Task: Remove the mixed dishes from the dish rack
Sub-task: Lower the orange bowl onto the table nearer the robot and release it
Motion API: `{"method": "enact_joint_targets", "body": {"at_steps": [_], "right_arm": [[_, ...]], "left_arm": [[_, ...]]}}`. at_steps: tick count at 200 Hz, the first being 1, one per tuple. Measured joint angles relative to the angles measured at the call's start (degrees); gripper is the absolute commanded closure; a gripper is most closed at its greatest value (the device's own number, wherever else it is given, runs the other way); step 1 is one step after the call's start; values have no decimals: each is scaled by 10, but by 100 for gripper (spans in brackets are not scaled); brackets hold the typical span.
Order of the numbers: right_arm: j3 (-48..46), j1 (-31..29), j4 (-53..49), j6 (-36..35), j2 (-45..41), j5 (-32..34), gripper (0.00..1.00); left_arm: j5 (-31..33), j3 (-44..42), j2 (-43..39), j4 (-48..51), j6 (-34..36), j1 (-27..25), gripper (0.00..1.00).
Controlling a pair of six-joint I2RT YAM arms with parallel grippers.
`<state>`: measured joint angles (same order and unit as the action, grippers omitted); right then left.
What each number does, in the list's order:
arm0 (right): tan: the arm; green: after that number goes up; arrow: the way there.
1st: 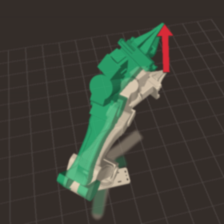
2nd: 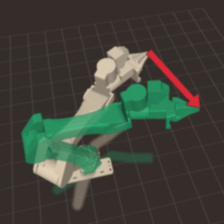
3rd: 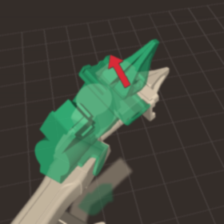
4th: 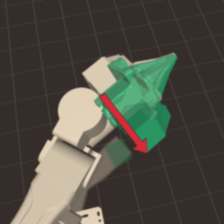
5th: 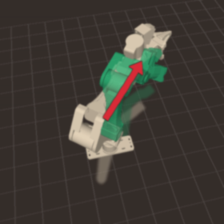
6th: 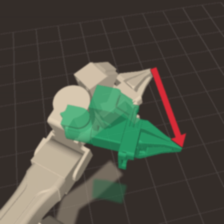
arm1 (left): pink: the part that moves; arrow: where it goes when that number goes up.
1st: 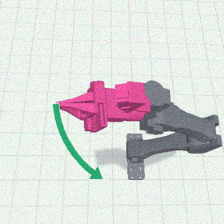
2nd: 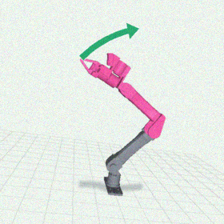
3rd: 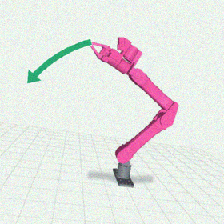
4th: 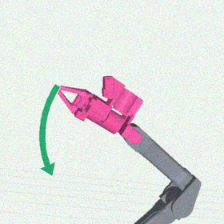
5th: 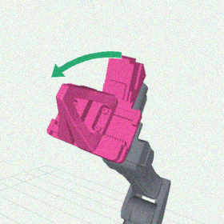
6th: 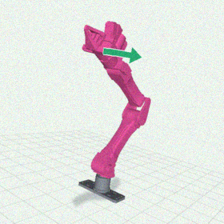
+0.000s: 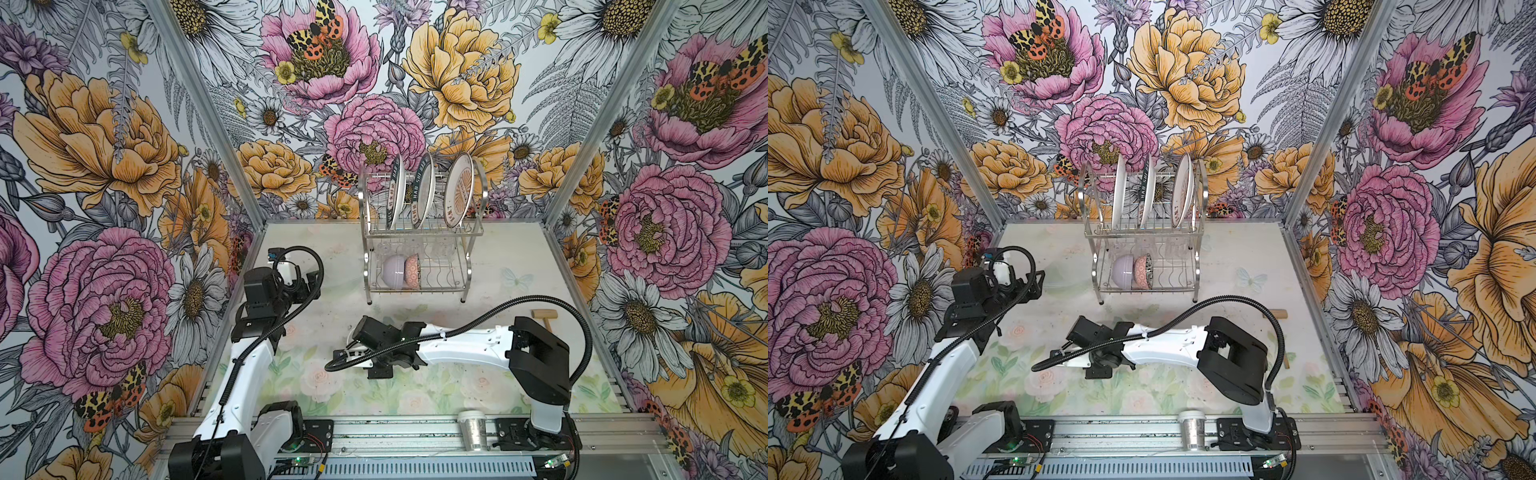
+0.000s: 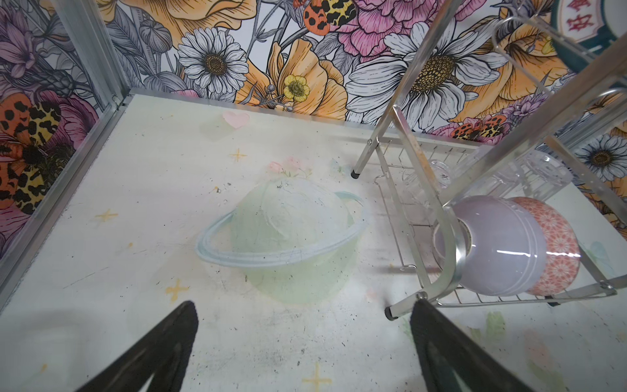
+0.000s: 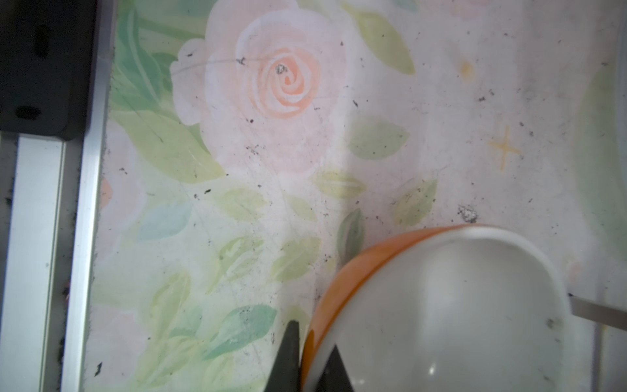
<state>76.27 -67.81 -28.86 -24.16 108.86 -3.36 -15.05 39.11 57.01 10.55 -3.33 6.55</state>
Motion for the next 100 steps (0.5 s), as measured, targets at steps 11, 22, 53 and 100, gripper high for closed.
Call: {"method": "enact_joint_targets", "body": {"at_steps": [11, 22, 53, 100], "right_arm": [[0, -2, -1, -4, 1, 6, 100], [1, -5, -1, -8, 2, 14, 100], [2, -9, -1, -17, 10, 34, 100], [4, -9, -1, -31, 26, 53, 98]], "left_arm": [[2, 0, 0, 0, 0, 1, 1], [2, 0, 0, 0, 0, 1, 1], [4, 0, 0, 0, 0, 1, 1], [6, 0, 0, 2, 0, 2, 1]]}}
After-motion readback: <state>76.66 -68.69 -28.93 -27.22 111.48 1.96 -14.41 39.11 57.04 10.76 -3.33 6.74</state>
